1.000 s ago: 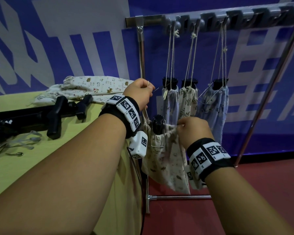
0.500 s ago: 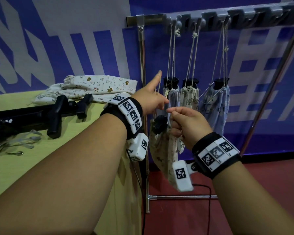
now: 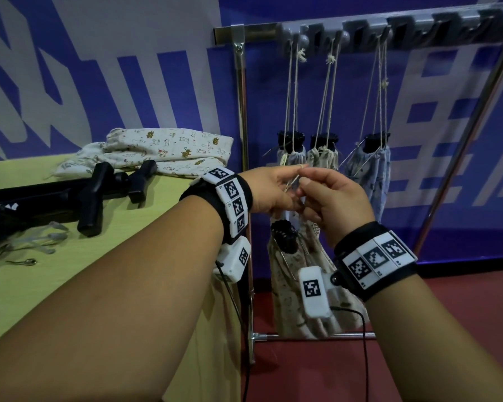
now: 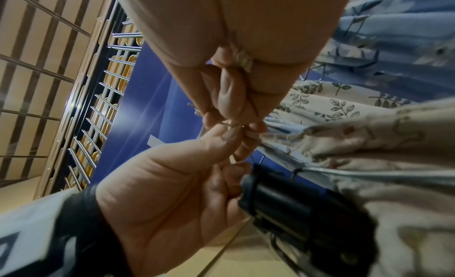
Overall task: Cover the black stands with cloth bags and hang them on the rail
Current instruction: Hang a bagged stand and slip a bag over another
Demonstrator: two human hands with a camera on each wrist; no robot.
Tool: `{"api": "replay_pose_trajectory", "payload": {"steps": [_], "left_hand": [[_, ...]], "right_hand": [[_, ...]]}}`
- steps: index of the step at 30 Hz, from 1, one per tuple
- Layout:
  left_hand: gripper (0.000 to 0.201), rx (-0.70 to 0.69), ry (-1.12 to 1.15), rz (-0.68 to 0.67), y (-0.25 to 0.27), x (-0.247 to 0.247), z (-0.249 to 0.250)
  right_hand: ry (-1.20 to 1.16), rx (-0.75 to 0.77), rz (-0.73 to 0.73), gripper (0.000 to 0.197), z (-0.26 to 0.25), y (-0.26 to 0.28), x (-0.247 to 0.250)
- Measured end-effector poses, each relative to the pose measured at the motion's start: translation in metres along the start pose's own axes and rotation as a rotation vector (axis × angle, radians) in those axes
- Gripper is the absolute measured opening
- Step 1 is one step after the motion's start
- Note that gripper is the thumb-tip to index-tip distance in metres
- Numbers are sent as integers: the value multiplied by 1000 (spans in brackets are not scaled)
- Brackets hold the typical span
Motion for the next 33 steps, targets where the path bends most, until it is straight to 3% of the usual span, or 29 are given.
{"api": "replay_pose_trajectory", "payload": {"steps": [5, 13, 16, 19, 22, 25, 26, 29, 33], "left_hand": [[100, 44, 72, 2, -4, -1, -2], [90, -9, 18, -5, -3, -1, 0], [77, -34, 56, 13, -2, -1, 5], [56, -67, 61, 134, -3, 5, 7], [49, -84, 53, 265, -5, 16, 7], [52, -104, 103, 329, -7, 22, 8], [55, -111, 116, 347, -6, 23, 9], [65, -111, 151, 402, -7, 24, 8], [72, -83, 134, 485, -10, 31, 5]], "right_hand": [[32, 56, 61, 13, -2, -5, 6], [90, 108, 116, 13, -3, -7, 11], [46, 101, 134, 11, -5, -6, 11], [-129, 5, 162, 29, 1, -9, 10], [-174, -154, 186, 41, 15, -12, 7], [28, -247, 133, 64, 28, -5, -2], [138, -245, 107, 64, 32, -3, -4], [457, -179, 60, 41, 35, 3, -10], [560, -77, 157, 50, 34, 3, -9]]}}
Point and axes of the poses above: each hand's wrist, its own y-axis away from the middle knuckle, its own x-axis out of the back of the hand, z = x × y, the point moved 5 cm from there along -y, towards the middle knuckle, and after that the axes turned 8 degrees about z, right-handed, at the moved point
